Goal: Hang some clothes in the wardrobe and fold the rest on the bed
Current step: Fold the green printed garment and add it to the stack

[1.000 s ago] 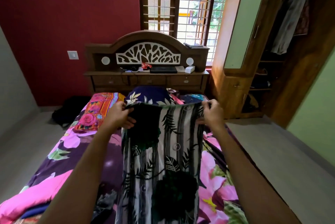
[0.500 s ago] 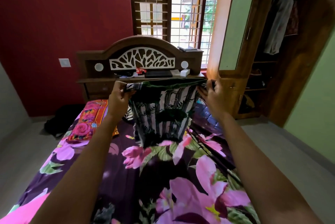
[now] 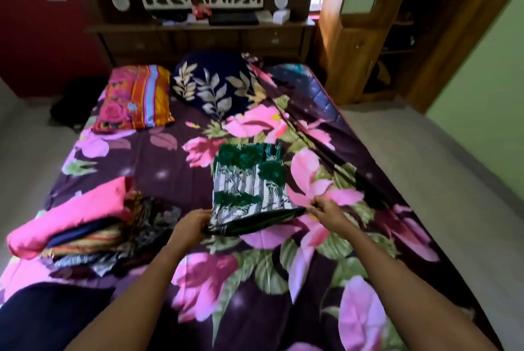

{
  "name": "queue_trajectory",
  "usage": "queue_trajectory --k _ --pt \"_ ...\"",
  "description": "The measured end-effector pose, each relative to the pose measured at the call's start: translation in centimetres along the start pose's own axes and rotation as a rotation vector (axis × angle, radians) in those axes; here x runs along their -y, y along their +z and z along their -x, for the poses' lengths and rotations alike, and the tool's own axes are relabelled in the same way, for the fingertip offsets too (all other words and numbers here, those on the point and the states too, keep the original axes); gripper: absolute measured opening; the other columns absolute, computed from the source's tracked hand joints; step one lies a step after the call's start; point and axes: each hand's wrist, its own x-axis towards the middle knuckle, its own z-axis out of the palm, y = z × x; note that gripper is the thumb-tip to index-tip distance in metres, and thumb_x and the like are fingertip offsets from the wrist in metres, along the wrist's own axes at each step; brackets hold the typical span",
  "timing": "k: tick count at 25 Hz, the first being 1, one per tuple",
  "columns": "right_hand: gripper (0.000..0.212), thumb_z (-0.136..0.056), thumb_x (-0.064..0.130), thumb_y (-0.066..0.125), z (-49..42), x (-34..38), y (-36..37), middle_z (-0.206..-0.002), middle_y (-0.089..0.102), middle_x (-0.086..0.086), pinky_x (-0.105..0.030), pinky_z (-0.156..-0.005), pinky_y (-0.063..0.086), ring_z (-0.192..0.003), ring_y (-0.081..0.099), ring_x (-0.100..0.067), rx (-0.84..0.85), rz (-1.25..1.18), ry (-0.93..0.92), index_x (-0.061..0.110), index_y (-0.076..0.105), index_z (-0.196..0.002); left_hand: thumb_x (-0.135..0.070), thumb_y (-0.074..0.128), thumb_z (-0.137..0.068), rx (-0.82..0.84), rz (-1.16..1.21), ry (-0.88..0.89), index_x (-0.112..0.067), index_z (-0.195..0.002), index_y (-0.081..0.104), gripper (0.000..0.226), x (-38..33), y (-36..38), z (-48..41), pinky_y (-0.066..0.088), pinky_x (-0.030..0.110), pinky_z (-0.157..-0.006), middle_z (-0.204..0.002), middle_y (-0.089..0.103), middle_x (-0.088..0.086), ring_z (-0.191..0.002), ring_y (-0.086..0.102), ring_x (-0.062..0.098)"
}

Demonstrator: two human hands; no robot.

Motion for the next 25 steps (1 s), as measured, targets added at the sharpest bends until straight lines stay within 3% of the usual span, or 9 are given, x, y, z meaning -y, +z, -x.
queue_trajectory --k 3,7,10,12,14,17,20,22,25 --pt "0.033 -0.092 0.011 0.059 4.1 -5.7 3.6 -0.063 0.046 0.008 -0.027 -0.060 0.037 -0.063 0.045 -0.012 0.198 0.199 0.041 0.027 0.044 -0.068 -0.005 0.077 -0.066 0.185 -0.025 -0.095 -0.004 -0.103 0.068 0.038 1.3 7.0 4.5 0.048 0.034 -0.080 -0.110 0.066 0.012 -0.101 0.063 0.030" --pt "0.035 -0.092 0.015 0.059 9.5 -10.6 6.8 -0.063 0.049 0.011 -0.029 -0.063 0.033 -0.071 0.051 -0.017 0.285 0.291 0.093 0.031 0.042 -0.068 -0.008 0.067 -0.078 0.298 -0.068 -0.107 -0.010 -0.117 0.063 0.040 1.3 12.7 8.8 0.043 0.031 -0.084 -0.112 0.064 0.010 -0.106 0.059 0.028" --pt "0.013 -0.093 0.017 0.058 12.2 -13.3 8.7 -0.080 0.065 -0.010 -0.034 -0.070 0.039 -0.083 0.058 -0.025 0.406 0.379 0.171 0.017 0.058 -0.080 -0.007 0.063 -0.079 0.367 -0.054 -0.175 -0.011 -0.113 0.064 0.034 0.8 15.1 11.2 0.042 0.031 -0.083 -0.111 0.066 0.009 -0.107 0.060 0.026" --pt "0.013 -0.094 0.019 0.057 13.5 -14.8 10.3 -0.094 0.066 -0.017 -0.036 -0.074 0.039 -0.091 0.058 -0.029 0.483 0.456 0.175 0.007 0.059 -0.091 -0.008 0.061 -0.080 0.432 -0.074 -0.213 -0.011 -0.106 0.064 0.026 0.4 16.6 13.1 0.043 0.034 -0.080 -0.106 0.068 0.011 -0.104 0.061 0.029" --pt "0.010 -0.094 0.019 0.055 14.4 -15.7 11.3 -0.098 0.063 -0.018 -0.034 -0.071 0.037 -0.094 0.056 -0.029 0.573 0.501 0.186 0.010 0.056 -0.090 -0.010 0.060 -0.080 0.499 -0.099 -0.243 -0.009 -0.100 0.063 0.020 0.2 17.9 14.5 0.043 0.036 -0.077 -0.102 0.068 0.015 -0.100 0.061 0.033" --pt "0.012 -0.094 0.016 0.055 15.2 -16.1 12.2 -0.084 0.066 -0.016 -0.028 -0.060 0.035 -0.072 0.055 -0.023 0.797 0.569 0.293 0.011 0.057 -0.083 -0.011 0.061 -0.081 0.748 -0.151 -0.252 -0.013 -0.080 0.058 0.004 0.1 19.2 15.8 0.041 0.034 -0.071 -0.097 0.066 0.014 -0.095 0.061 0.030" --pt "0.012 -0.094 0.016 0.057 16.5 -16.2 13.1 -0.058 0.056 -0.004 -0.023 -0.041 0.042 -0.044 0.048 -0.013 1.135 0.582 0.517 0.008 0.058 -0.085 -0.015 0.074 -0.075 1.097 -0.083 -0.261 -0.019 -0.061 0.037 0.040 0.0 21.2 17.1 0.031 0.022 -0.051 -0.070 0.050 0.000 -0.076 0.045 0.017" --pt "0.014 -0.094 0.015 0.057 16.8 -15.8 13.3 -0.063 0.049 -0.003 -0.020 -0.038 0.042 -0.048 0.048 -0.013 1.212 0.500 0.603 0.006 0.056 -0.083 -0.013 0.076 -0.073 1.121 -0.008 -0.280 -0.019 -0.060 0.035 0.043 0.4 21.9 17.6 0.026 0.018 -0.048 -0.063 0.042 -0.006 -0.073 0.039 0.015" --pt "0.025 -0.093 0.011 0.059 14.6 -15.4 12.4 -0.053 0.047 -0.002 -0.016 -0.034 0.036 -0.036 0.045 -0.009 1.074 0.335 0.618 0.011 0.053 -0.069 -0.010 0.076 -0.073 0.960 0.109 -0.313 -0.020 -0.060 0.038 0.041 2.1 21.5 16.6 0.030 0.018 -0.052 -0.063 0.044 -0.007 -0.072 0.042 0.014"
